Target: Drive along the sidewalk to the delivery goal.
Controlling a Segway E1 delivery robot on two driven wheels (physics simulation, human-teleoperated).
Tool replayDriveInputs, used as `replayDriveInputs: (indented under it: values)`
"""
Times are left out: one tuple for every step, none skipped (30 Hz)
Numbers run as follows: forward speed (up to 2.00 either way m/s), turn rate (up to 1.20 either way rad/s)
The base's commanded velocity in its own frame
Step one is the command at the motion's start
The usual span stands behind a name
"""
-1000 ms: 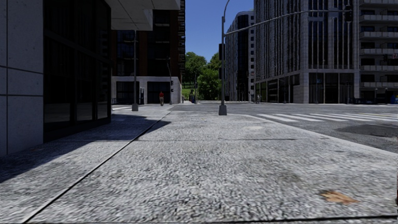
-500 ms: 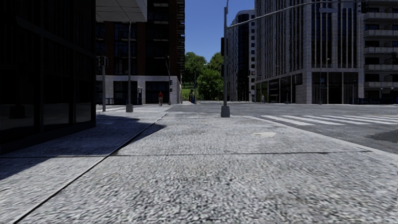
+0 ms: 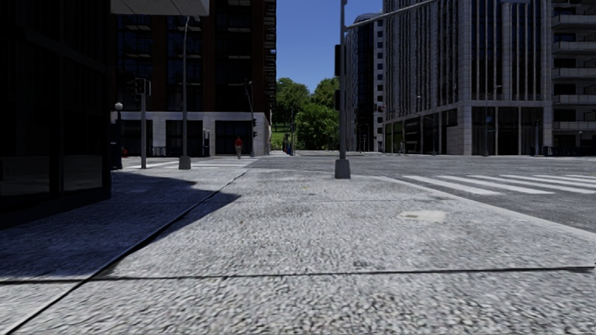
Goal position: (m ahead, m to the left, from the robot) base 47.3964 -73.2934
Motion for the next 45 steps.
replayDriveInputs:
  values:
    - [2.0, 0.0]
    - [2.0, 0.0]
    - [2.0, 0.0]
    - [2.0, 0.0]
    - [2.0, 0.0]
    - [2.0, 0.0]
    - [2.0, 0.0]
    - [2.0, 0.0]
    - [2.0, 0.0]
    - [2.0, 0.0]
    - [2.0, 0.0]
    - [2.0, 0.0]
    - [2.0, 0.0]
    - [2.0, 0.0]
    - [2.0, 0.0]
    - [2.0, 0.0]
    - [2.0, 0.0]
    - [2.0, 0.0]
    - [2.0, 0.0]
    - [2.0, 0.0]
    - [2.0, 0.0]
    - [2.0, 0.0]
    - [2.0, -0.15]
    - [2.0, -0.32]
    - [2.0, -0.47]
    - [2.0, -0.55]
    - [2.0, -0.55]
    - [2.0, -0.58]
    - [2.0, -0.6]
    - [2.0, -0.61]
    - [2.0, -0.61]
    - [2.0, -0.61]
    - [2.0, -0.61]
    - [2.0, -0.61]
    - [2.0, -0.61]
    - [2.0, -0.61]
    - [2.0, -0.61]
    - [2.0, -0.61]
    - [2.0, -0.61]
    - [2.0, -0.61]
    - [2.0, -0.61]
    - [2.0, -0.61]
    - [2.0, -0.61]
    - [2.0, -0.61]
    - [2.0, -0.6]
